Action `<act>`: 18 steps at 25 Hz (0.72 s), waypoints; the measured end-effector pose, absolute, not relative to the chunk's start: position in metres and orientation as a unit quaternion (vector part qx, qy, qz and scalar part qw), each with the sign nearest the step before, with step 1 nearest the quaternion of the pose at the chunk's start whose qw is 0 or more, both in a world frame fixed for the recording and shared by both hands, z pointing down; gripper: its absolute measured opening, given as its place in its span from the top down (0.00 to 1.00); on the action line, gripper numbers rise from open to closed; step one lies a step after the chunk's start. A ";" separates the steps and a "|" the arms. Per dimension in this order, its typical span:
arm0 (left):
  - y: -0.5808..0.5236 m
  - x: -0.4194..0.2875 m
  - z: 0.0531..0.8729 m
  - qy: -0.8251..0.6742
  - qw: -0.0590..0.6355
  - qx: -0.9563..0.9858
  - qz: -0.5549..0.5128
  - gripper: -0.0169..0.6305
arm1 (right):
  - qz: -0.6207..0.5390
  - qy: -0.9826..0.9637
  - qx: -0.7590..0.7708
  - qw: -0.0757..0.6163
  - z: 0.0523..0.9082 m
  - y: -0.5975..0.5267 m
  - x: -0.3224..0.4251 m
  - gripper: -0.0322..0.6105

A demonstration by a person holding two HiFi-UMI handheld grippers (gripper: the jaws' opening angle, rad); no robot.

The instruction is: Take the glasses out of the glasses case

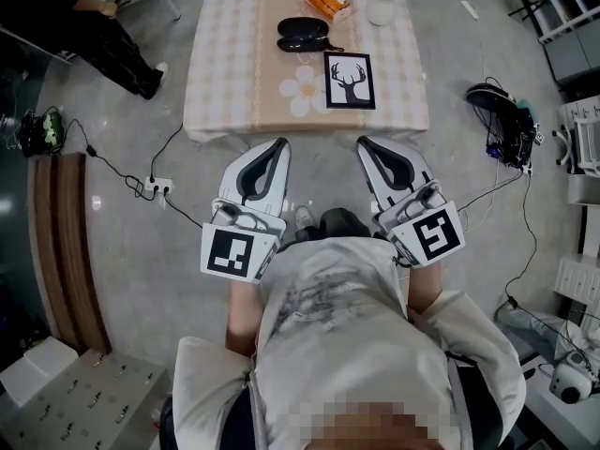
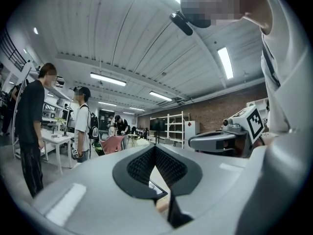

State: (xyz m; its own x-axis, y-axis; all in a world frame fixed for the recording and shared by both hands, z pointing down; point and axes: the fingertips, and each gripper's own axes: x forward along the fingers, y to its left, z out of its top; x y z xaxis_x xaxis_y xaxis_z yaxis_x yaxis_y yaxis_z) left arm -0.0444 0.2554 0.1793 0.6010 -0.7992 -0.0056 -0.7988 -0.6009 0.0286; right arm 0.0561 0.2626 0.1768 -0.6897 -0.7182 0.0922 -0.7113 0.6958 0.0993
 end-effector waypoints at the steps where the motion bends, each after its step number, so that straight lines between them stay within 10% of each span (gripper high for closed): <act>1: 0.254 -0.045 0.179 -0.446 0.012 0.895 -0.009 0.96 | -0.028 -0.919 0.389 0.062 0.176 0.261 0.055 0.92; 18: 0.212 -0.046 0.184 -0.475 0.008 0.880 0.002 0.96 | -0.027 -0.932 0.358 0.051 0.182 0.209 0.053 0.92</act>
